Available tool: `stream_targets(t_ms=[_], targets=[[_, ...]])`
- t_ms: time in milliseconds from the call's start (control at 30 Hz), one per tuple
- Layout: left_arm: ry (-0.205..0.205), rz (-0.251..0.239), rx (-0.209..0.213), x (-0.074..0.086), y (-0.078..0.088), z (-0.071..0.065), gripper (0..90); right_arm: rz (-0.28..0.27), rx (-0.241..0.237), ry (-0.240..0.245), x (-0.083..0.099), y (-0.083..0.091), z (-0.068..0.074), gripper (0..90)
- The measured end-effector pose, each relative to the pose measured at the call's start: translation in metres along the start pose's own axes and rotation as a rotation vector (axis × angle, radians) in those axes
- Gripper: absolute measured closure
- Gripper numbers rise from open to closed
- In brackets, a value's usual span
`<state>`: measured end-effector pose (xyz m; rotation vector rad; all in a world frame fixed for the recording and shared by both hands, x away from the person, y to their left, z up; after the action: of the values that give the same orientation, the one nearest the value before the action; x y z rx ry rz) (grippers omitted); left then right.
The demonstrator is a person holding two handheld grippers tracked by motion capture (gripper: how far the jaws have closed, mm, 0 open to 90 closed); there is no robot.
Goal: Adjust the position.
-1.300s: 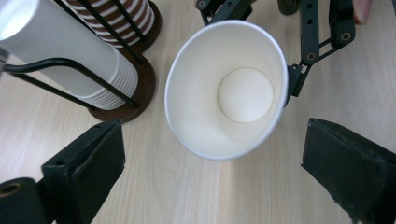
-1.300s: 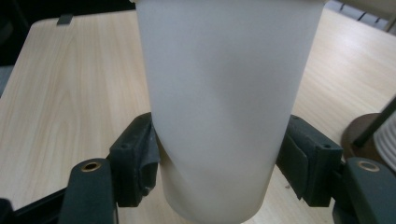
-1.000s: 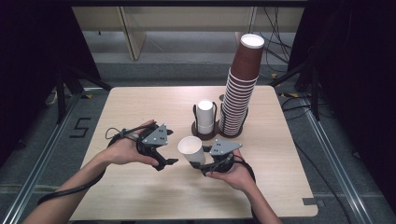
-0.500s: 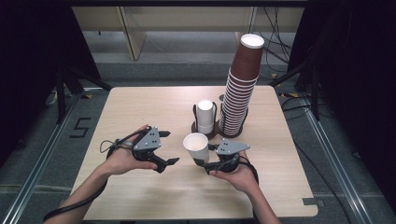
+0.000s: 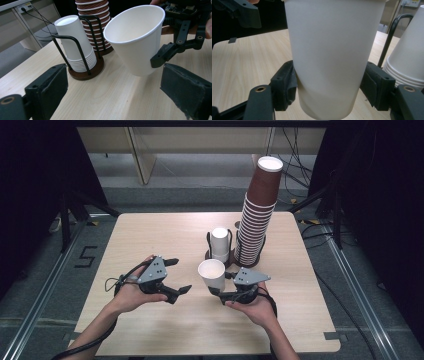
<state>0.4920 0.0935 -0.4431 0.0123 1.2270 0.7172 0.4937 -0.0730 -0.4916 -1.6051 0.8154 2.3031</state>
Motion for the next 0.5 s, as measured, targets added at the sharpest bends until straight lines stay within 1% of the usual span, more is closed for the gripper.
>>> stream_targets(t_ms=[67,100,133,167,200,267,300,333,367,400,433,467,500], targets=[[-0.002,-0.001,0.003,-0.0002,-0.0029,0.0000,6.9,-0.008,-0.001,-0.002,-0.0013,0.0002,-0.0007,34.1],[0.001,-0.007,0.005,-0.0011,-0.0039,-0.0001,6.9,-0.010,0.017,0.006,-0.0021,0.0015,-0.0027,34.1],[0.010,-0.016,0.006,-0.0023,-0.0051,-0.0003,6.9,-0.026,0.021,0.027,-0.0042,0.0014,-0.0046,34.1],[0.017,-0.025,0.008,-0.0035,-0.0060,-0.0002,6.8,-0.028,0.005,0.001,-0.0035,0.0010,-0.0022,34.1],[0.031,-0.036,0.010,-0.0050,-0.0069,-0.0005,6.9,-0.027,0.001,-0.009,-0.0034,0.0014,-0.0017,34.1],[0.038,-0.043,0.007,-0.0061,-0.0072,-0.0001,6.8,-0.021,0.027,-0.026,-0.0025,0.0042,-0.0027,34.1],[0.046,-0.052,0.006,-0.0073,-0.0075,0.0002,6.8,-0.050,0.013,-0.007,-0.0048,0.0031,-0.0030,34.1],[0.059,-0.063,0.012,-0.0088,-0.0080,-0.0001,6.8,-0.062,0.022,0.027,-0.0064,0.0035,-0.0048,34.1],[0.061,-0.067,0.010,-0.0092,-0.0084,0.0002,6.8,-0.041,0.029,-0.008,-0.0039,0.0054,-0.0032,34.1],[0.061,-0.067,0.010,-0.0092,-0.0084,0.0002,6.8,-0.041,0.029,-0.008,-0.0039,0.0054,-0.0032,34.1],[0.073,-0.064,-0.002,-0.0083,-0.0093,0.0014,6.8,-0.054,0.043,0.011,-0.0050,0.0066,-0.0048,34.1],[0.076,-0.068,0.006,-0.0081,-0.0102,0.0005,6.9,-0.049,0.037,0.008,-0.0046,0.0071,-0.0041,34.1],[0.075,-0.065,0.006,-0.0072,-0.0108,0.0008,6.8,-0.054,0.041,0.010,-0.0050,0.0074,-0.0042,34.1]])
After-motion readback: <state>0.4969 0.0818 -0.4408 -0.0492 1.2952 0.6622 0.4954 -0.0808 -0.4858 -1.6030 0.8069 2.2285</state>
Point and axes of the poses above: each handheld gripper's, and its own axes: y roughly backward along the jaws, x roughly out of its underside, z roughly to its left, the point moved 8 cm from there along -y, roughly forward along the jaws, and after that the axes turned 14 degrees about -y, right-handed, at the moved point
